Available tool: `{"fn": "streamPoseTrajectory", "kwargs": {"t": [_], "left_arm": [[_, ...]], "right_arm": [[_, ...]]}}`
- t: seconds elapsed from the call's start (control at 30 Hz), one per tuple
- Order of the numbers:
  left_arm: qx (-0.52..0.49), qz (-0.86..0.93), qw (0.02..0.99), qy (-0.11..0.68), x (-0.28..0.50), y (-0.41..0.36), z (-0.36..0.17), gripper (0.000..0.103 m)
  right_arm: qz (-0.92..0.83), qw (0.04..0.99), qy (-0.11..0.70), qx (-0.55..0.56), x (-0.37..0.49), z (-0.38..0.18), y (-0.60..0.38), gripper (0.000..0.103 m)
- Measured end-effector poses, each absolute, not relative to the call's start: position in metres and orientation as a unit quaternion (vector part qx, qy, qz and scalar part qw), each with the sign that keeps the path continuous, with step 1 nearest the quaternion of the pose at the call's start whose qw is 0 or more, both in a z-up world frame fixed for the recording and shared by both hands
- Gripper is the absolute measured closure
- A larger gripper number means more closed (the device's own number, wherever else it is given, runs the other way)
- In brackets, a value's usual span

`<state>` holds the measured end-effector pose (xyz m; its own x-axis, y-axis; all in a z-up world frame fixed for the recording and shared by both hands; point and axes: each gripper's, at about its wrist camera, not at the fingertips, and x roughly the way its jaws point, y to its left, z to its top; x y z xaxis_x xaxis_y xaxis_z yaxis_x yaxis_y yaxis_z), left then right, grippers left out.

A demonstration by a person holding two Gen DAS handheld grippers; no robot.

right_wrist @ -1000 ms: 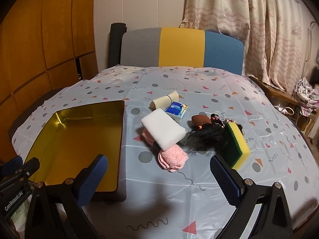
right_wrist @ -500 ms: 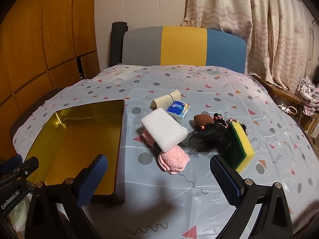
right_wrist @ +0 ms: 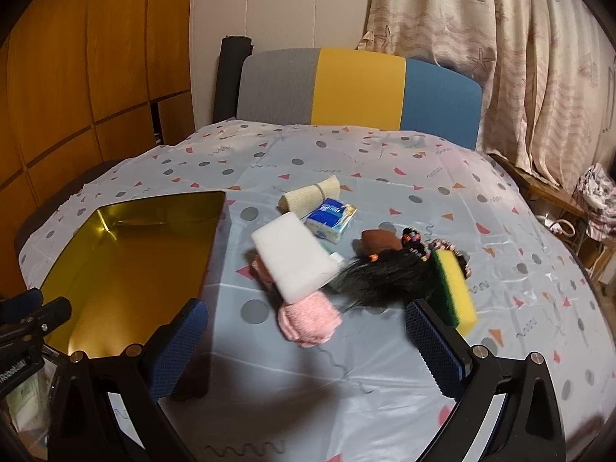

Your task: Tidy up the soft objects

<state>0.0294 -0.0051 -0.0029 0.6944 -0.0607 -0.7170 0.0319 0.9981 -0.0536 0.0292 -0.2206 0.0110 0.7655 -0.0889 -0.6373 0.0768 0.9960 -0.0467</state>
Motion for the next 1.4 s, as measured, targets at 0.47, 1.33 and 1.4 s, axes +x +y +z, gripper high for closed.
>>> {"fn": "streamPoseTrajectory", "kwargs": {"t": [0.47,1.33,1.4], "left_arm": [[-0.075,-0.097,0.905,0.407,0.032,-0.012,-0.008,0.044],[0.054,-0.162,0.897,0.407,0.075,-0.115,0.009,0.036],[0.062,-0.170,0.894,0.409,0.077,-0.127,0.008,0.036]], "right_arm": [[-0.078,0.935,0.345,0.022,0.037,0.022,-0.297,0.000],[-0.140,0.920,0.357,0.078,0.044,0.004,-0.424,0.000],[-0.145,0.920,0.355,0.082,0.043,0.000,-0.433,0.000]]}}
